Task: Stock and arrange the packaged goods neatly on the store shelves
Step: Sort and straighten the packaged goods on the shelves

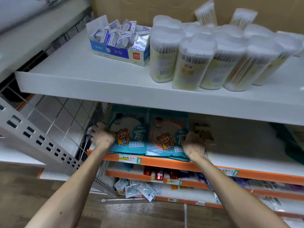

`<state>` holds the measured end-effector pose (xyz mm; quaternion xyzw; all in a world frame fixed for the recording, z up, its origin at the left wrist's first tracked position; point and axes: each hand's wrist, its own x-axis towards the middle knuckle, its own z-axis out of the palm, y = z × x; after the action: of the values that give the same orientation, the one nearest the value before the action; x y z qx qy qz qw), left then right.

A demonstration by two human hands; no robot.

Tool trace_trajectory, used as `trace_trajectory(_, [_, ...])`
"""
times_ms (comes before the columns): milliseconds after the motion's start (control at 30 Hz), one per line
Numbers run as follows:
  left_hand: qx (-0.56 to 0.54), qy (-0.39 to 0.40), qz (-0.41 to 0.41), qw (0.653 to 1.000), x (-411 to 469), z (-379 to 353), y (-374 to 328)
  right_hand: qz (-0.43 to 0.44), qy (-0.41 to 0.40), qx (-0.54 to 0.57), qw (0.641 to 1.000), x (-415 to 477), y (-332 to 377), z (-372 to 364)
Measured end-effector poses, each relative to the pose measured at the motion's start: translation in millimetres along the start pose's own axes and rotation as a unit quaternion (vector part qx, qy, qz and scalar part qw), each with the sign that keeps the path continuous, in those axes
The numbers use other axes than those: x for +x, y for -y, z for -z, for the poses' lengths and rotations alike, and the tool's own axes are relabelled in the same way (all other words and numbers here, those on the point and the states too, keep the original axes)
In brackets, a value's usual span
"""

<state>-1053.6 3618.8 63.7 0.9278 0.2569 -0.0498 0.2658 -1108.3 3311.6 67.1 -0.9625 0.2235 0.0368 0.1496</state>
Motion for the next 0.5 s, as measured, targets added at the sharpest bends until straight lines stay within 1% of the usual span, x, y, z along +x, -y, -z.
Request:
trace_trajectory(67, [0.039,-0.021,-0.054,0.998,-8.7,1.7,-8.7,0.03,-0.024,-0.006,0.999,-4.1,-4.5,1.8])
trace_trajectory(167, [0.059,-0.029,-0.163,0.984,-28.9,-0.8,-32.7,0.075,-0.004,0.003,0.997,-8.6,-15.9,9.0])
trace_trajectory(233, [0.065,-0.031,-0.245,0.967,-48.8,-6.5,-56.1,0.117,0.0,-0.018,0.993,-14.2,-30.2,18.1])
trace_trajectory(367, [0.072,0.005,-0.415,0.907,-101.6,-32.9,-108.3,0.196,-0.082,-0.085,0.974,-27.6,-73.8,53.7])
trace_trajectory(433, [0.114,0.01,-0.473,0.874,-133.5,-48.0,-133.2,0.206,-0.102,-0.11,0.967,-34.7,-100.9,78.4])
trace_trajectory(500, [0.141,-0.001,-0.522,0.841,-169.8,-62.6,-157.2,0.187,-0.113,-0.128,0.967,-44.9,-134.7,100.7])
